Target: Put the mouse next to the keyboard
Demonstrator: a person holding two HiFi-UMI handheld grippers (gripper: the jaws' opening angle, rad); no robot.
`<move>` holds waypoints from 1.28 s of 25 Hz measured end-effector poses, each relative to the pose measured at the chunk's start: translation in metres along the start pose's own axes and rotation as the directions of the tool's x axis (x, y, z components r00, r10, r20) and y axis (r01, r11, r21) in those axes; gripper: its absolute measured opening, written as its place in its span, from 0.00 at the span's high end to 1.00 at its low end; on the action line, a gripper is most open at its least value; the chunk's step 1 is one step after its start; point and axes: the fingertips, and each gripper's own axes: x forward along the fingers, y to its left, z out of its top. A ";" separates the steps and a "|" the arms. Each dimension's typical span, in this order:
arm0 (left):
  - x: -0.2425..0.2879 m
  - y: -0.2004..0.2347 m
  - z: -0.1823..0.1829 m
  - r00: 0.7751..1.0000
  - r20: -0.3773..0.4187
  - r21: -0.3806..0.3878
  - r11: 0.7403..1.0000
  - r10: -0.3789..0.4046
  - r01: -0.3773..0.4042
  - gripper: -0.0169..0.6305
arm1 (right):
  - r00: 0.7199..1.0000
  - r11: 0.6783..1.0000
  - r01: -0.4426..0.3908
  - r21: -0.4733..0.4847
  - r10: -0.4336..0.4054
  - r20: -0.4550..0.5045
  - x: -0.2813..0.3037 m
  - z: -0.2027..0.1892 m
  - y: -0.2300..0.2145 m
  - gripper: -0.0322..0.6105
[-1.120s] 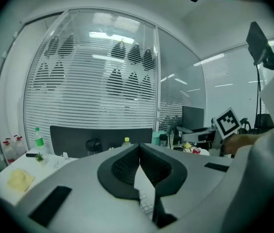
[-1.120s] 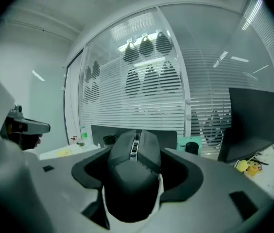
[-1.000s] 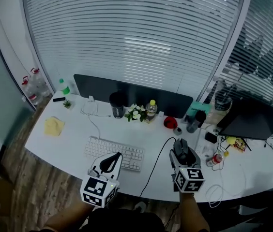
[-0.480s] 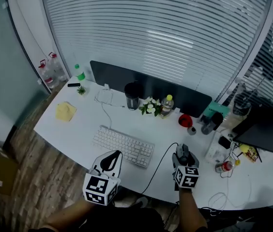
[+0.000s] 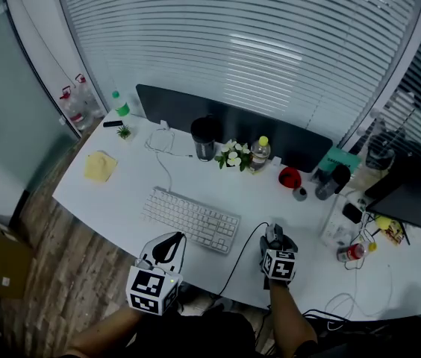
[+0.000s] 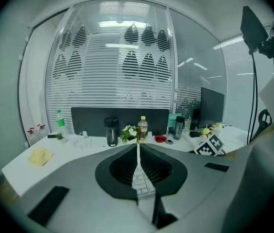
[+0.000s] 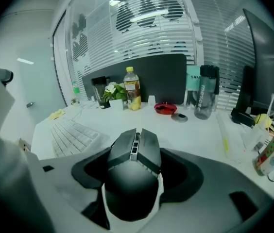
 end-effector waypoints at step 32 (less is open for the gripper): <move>0.002 0.006 0.022 0.998 0.042 0.084 0.995 -0.048 0.045 0.93 | 0.985 0.993 0.114 0.043 -0.107 -0.134 0.033 -0.046 -0.015 0.46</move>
